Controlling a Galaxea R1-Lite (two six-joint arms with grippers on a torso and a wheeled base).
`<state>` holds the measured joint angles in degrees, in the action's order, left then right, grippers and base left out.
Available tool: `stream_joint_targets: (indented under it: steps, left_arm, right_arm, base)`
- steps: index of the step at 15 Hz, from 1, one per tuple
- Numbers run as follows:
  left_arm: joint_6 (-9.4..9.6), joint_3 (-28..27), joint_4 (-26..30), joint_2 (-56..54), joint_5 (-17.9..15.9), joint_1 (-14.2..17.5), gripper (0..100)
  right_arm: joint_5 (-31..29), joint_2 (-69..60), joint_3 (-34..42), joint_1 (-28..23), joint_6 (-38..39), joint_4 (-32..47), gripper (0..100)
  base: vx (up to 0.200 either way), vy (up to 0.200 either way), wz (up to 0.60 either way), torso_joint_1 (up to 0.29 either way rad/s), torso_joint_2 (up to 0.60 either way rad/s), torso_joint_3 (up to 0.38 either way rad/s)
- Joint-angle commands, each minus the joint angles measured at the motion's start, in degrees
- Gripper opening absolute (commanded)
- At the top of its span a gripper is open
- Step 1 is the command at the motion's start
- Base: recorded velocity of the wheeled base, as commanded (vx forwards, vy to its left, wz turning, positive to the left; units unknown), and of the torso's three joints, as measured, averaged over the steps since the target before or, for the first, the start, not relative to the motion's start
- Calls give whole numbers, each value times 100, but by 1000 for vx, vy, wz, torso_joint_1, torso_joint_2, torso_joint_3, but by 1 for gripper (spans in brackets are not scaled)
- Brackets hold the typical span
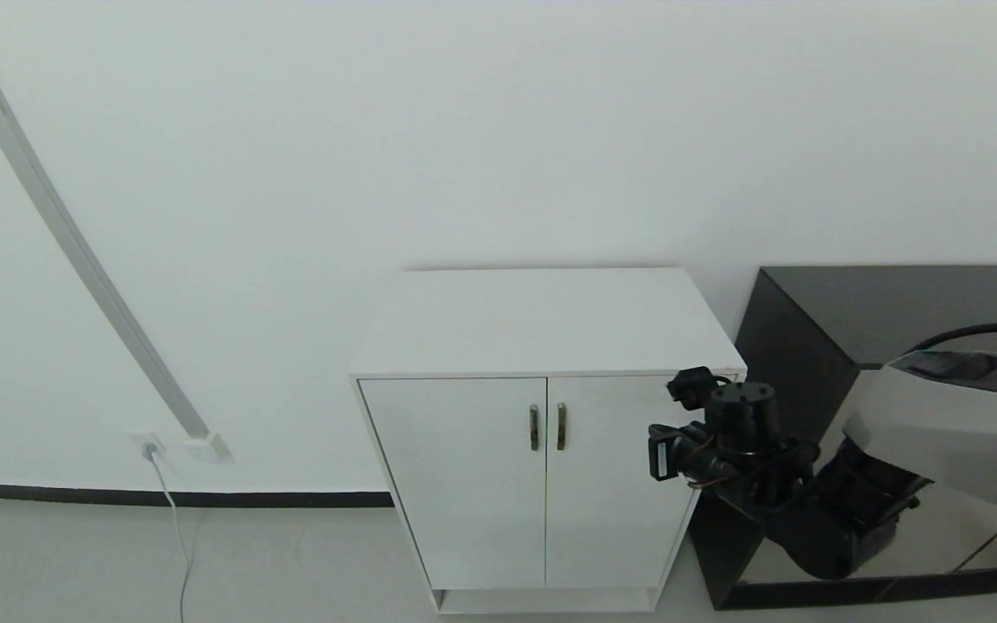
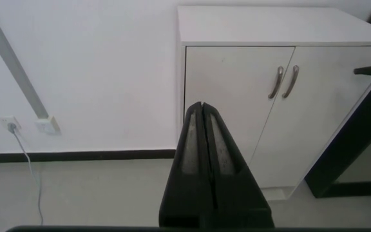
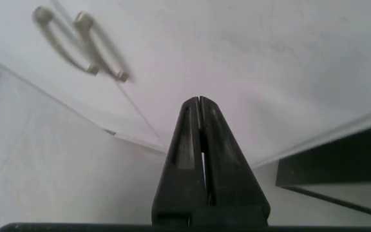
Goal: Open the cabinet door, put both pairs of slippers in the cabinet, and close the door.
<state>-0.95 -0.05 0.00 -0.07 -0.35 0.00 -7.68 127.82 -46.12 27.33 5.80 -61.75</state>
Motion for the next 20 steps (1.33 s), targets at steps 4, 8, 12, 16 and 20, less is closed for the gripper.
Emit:
stream_joint_targets:
  steps: [4, 8, 12, 16, 20]
  left_arm:
    - [-2, 5, 0, 7, 0, 0, 0]
    - [-2, -4, 0, 7, 0, 0, 0]
    - [-2, -4, 0, 7, 0, 9, 0]
    - [-2, -4, 0, 7, 0, 0, 0]
    - [-10, -4, 0, 7, 0, 0, 0]
  right_arm:
    - [-23, -1453, 1790, -430, 9, -690, 0]
    - [-41, -2138, 2810, -1432, 0, -962, 0]
    - [12, -2850, 3777, -2241, -44, -989, 0]
    - [179, -3773, 4594, -2399, -114, -980, 0]
    - [197, -5452, 4612, -2531, -176, 479, 0]
  base:
    - [0, 0, 0, 0, 0, 0]
    - [0, 0, 0, 0, 0, 0]
    - [0, 0, 0, 0, 0, 0]
    - [0, 0, 0, 0, 0, 0]
    - [0, 0, 0, 0, 0, 0]
